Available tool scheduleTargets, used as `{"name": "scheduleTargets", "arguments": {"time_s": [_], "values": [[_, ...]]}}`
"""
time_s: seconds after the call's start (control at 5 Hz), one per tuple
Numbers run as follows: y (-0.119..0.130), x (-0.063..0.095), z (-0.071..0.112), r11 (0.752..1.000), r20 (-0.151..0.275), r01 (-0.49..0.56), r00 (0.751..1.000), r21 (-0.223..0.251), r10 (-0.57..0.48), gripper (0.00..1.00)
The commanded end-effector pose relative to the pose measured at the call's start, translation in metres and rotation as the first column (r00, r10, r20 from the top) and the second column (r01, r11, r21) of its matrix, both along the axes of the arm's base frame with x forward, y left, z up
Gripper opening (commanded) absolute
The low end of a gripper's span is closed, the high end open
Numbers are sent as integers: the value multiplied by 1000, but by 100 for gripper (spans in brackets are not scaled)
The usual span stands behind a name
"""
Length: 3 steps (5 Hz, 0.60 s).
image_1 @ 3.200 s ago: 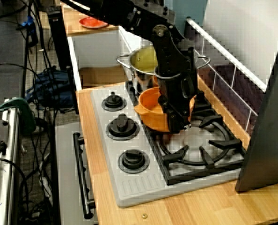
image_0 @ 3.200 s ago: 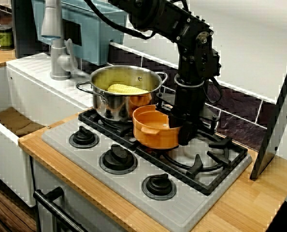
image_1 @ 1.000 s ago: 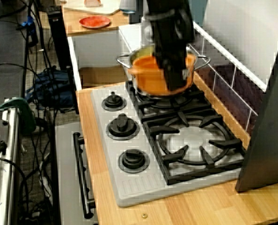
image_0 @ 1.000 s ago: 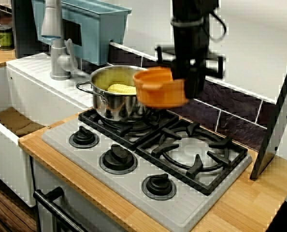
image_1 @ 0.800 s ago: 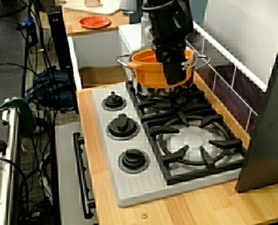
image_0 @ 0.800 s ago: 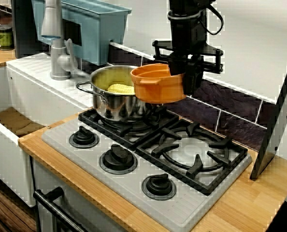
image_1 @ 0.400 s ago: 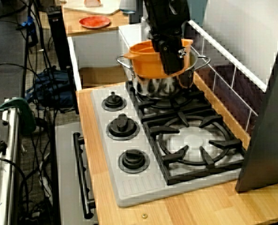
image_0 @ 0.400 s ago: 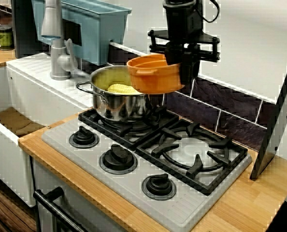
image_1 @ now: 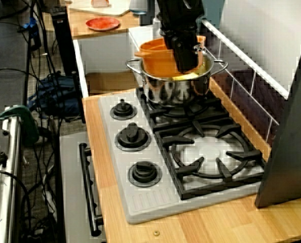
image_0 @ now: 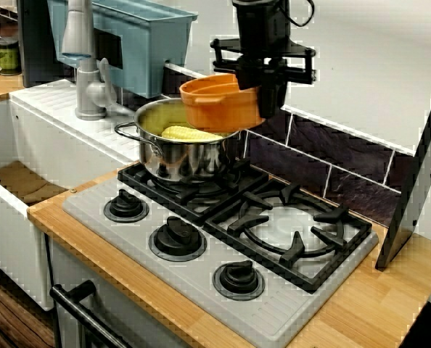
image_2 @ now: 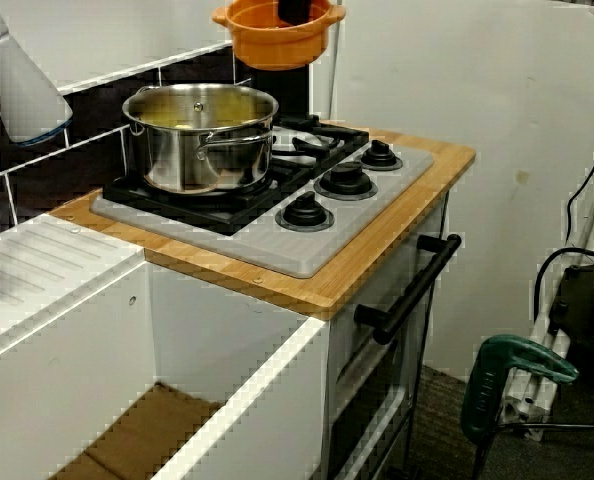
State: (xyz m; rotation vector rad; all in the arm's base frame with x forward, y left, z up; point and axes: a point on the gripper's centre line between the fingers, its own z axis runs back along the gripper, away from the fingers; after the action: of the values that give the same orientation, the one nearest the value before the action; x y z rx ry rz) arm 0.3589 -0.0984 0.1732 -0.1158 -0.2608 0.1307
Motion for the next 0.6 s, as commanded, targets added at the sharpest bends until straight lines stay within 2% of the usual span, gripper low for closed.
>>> {"name": "scheduleTargets", "arguments": {"time_s": [0.0, 0.4], "values": [[19, 0, 29, 999, 111, -51, 993, 11, 49, 0], [39, 8, 23, 996, 121, -85, 989, 26, 81, 0]]}}
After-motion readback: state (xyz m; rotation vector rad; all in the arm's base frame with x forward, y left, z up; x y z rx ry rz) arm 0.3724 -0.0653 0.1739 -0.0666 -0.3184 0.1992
